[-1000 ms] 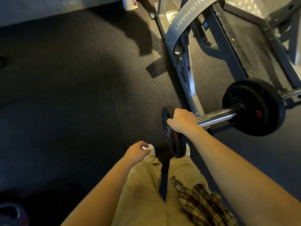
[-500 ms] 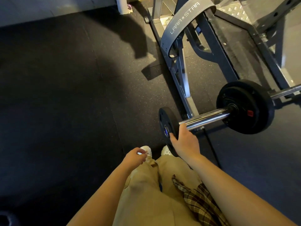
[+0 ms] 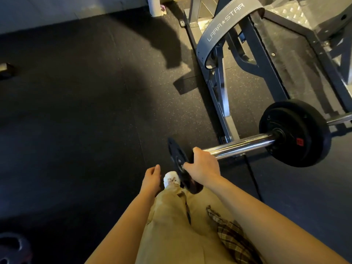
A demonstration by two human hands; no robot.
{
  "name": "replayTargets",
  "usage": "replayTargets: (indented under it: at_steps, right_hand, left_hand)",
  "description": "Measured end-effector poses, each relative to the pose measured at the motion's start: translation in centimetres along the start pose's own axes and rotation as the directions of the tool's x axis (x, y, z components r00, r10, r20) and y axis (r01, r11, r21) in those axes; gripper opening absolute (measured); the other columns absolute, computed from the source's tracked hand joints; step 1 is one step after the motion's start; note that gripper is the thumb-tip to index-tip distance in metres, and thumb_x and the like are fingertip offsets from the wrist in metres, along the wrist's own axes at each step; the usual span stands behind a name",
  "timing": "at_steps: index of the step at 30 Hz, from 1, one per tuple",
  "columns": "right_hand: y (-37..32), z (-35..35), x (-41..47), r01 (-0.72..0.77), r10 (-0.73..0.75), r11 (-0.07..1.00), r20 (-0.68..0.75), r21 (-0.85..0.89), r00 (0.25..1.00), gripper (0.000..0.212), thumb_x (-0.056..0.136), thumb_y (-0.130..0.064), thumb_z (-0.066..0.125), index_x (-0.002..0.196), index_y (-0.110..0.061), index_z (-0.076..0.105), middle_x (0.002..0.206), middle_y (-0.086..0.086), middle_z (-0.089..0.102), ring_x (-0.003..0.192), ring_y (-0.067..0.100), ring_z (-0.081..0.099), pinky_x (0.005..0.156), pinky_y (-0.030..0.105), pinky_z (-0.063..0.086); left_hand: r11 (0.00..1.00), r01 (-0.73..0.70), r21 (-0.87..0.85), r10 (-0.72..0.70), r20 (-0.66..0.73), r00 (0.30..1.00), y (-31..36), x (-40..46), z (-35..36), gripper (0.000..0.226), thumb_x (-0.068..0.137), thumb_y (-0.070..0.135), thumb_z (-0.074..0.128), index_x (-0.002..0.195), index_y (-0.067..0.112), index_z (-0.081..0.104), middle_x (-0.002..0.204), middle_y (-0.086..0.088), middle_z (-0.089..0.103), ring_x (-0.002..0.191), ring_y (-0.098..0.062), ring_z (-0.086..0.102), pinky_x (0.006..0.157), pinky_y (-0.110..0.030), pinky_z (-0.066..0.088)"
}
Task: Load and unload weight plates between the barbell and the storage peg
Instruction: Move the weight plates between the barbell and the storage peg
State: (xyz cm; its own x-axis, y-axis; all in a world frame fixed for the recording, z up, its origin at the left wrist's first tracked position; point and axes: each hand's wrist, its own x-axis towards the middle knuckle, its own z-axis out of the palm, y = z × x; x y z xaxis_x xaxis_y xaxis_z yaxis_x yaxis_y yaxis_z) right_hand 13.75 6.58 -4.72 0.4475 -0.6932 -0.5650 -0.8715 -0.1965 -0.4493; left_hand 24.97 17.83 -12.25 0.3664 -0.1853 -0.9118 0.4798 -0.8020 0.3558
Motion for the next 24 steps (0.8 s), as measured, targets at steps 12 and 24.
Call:
replayTargets:
  at_steps: [12, 24]
  right_hand:
    - [-8.5, -12.9, -1.7, 0.317, -0.352, 0.804, -0.025, 0.504, 0.935, 0.016, 0.085, -0.028, 0.070, 0.097, -0.025, 0.062, 0.091, -0.004, 0.070, 0.088, 0.013, 0.066, 0.085, 0.041, 0.055]
    - [-16.3, -17.9, 2.7, 0.433, -0.114, 0.503, -0.439, 0.749, 0.891, 0.027, 0.062, -0.048, 0.082, 0.067, -0.028, 0.065, 0.069, -0.004, 0.068, 0.071, 0.011, 0.066, 0.073, 0.034, 0.050]
  left_hand:
    - [0.441, -0.149, -0.885, 0.508, 0.109, 0.854, 9.8, -8.4, -4.5, 0.067, 0.091, 0.068, 0.030, 0.134, 0.023, 0.054, 0.131, -0.011, 0.061, 0.120, -0.033, 0.058, 0.093, -0.049, 0.052]
    - [0.492, -0.644, -0.586, 0.739, -0.111, 0.665, 27.1, -14.3, -11.6, 0.049, 0.067, 0.041, 0.072, 0.111, 0.020, 0.066, 0.105, -0.010, 0.072, 0.098, -0.029, 0.069, 0.091, -0.052, 0.051]
